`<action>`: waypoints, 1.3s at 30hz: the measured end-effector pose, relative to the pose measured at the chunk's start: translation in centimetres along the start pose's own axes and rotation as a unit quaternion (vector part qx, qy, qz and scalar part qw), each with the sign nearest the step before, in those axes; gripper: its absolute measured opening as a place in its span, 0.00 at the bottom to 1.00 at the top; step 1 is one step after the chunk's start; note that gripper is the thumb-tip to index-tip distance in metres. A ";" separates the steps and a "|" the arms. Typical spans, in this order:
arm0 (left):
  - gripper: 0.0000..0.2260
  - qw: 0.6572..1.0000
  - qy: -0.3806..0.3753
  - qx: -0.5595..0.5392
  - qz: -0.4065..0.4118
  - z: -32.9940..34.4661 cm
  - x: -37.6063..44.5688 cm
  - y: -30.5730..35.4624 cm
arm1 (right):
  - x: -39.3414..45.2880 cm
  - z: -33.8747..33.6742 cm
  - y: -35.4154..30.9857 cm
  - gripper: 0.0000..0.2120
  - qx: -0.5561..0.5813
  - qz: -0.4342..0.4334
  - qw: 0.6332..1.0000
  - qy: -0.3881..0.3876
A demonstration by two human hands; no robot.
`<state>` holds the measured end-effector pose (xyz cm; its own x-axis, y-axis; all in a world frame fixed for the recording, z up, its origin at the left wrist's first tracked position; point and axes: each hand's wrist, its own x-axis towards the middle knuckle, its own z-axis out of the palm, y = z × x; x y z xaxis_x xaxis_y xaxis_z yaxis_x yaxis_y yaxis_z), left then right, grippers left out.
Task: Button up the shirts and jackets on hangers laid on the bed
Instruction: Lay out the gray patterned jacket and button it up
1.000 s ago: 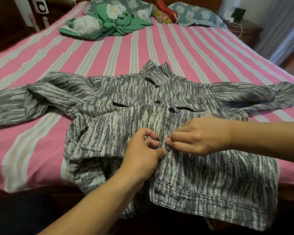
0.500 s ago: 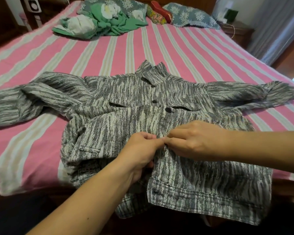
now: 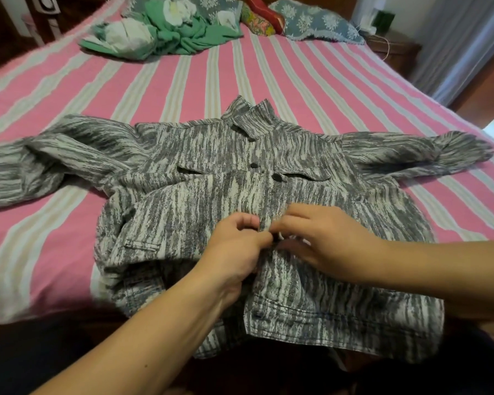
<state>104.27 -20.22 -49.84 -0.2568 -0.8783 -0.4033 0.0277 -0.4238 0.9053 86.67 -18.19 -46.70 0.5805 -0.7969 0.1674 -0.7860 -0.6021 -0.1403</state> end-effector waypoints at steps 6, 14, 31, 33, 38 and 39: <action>0.12 0.998 -0.019 0.038 0.038 -0.8 -0.1 -0.3 | 0.2 -1.3 1.8 0.11 -0.148 -0.180 0.971 -0.048; 0.12 0.990 -0.037 0.117 0.064 -1.4 0.0 0.1 | 1.3 -0.6 2.8 0.08 -0.264 -0.295 0.916 -0.066; 0.06 0.878 -0.050 0.446 0.165 -4.0 -2.4 2.8 | -7.0 5.9 -7.2 0.53 -0.014 0.193 0.980 -0.056; 0.12 0.739 -0.027 0.614 0.277 -6.5 -4.4 2.3 | -7.0 7.8 -8.1 0.58 -0.089 0.190 0.976 -0.051; 0.49 0.589 0.063 0.788 0.168 -13.3 -5.6 1.5 | -6.3 8.4 -6.4 0.52 -0.134 0.174 0.975 0.033; 0.51 0.617 0.085 0.771 0.133 -15.0 -5.5 1.5 | -6.3 7.4 -5.5 0.48 -0.137 0.184 0.971 0.062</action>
<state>120.18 -19.36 -48.22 -0.3332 -0.9372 -0.1028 -0.9385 0.3402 -0.0591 88.86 -10.22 -54.25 0.2325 -0.9335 0.2730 -0.9725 -0.2277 0.0495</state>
